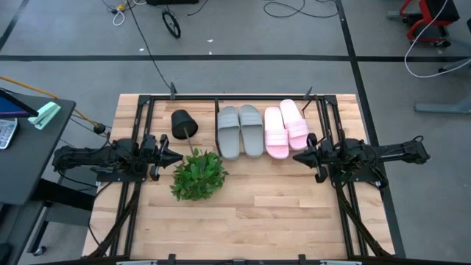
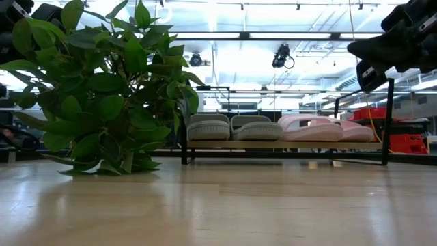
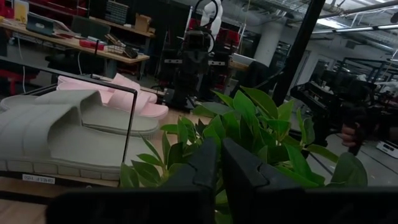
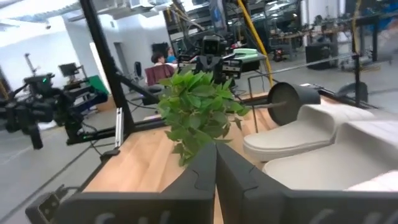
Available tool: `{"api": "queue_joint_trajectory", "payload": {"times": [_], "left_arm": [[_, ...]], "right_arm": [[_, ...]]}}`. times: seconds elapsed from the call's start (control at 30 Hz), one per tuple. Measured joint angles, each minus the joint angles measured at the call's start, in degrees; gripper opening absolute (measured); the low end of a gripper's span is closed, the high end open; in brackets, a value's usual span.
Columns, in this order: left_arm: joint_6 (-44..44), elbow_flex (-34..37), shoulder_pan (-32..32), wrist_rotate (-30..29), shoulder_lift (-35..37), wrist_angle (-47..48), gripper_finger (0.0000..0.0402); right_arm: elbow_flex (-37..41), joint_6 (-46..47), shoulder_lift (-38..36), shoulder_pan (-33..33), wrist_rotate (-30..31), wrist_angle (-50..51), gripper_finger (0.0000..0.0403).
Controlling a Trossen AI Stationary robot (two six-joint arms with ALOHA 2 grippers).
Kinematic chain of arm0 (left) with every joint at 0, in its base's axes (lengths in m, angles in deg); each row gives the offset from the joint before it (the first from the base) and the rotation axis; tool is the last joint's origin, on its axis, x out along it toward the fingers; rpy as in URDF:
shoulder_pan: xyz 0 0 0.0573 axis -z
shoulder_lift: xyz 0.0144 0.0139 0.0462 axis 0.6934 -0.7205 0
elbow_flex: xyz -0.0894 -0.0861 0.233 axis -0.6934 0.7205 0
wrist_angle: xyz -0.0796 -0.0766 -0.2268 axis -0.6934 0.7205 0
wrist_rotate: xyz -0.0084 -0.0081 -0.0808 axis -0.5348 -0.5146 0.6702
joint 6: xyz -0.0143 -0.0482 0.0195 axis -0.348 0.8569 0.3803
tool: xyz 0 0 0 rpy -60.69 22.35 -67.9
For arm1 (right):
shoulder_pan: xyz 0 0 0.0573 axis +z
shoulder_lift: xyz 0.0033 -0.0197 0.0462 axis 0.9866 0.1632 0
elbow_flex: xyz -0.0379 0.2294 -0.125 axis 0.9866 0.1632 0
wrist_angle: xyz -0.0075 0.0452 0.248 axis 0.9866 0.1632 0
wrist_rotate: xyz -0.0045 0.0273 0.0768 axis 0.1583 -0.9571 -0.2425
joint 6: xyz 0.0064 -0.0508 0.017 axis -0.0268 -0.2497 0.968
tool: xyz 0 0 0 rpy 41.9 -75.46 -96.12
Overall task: Pick and place slides into the shelf
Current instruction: Return to Home Position
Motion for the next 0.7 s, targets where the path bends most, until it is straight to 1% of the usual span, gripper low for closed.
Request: {"api": "queue_joint_trajectory", "payload": {"times": [0.23, 0.43, 0.7], "left_arm": [[0.0, 0.0, 0.0, 0.0, 0.0, 0.0, 0.0037], [0.0, 0.0, 0.0, 0.0, 0.0, 0.0, 0.0040], [0.0, 0.0, 0.0, 0.0, 0.0, 0.0, 0.0028]], "right_arm": [[0.0, 4.8, 0.1, 0.0, 0.4, 2.6, 0.0012], [0.0, 4.4, 0.1, 0.0, 0.4, 3.6, 0.0013], [0.0, 4.3, 0.1, 0.0, 0.4, 3.7, 0.0012]]}}
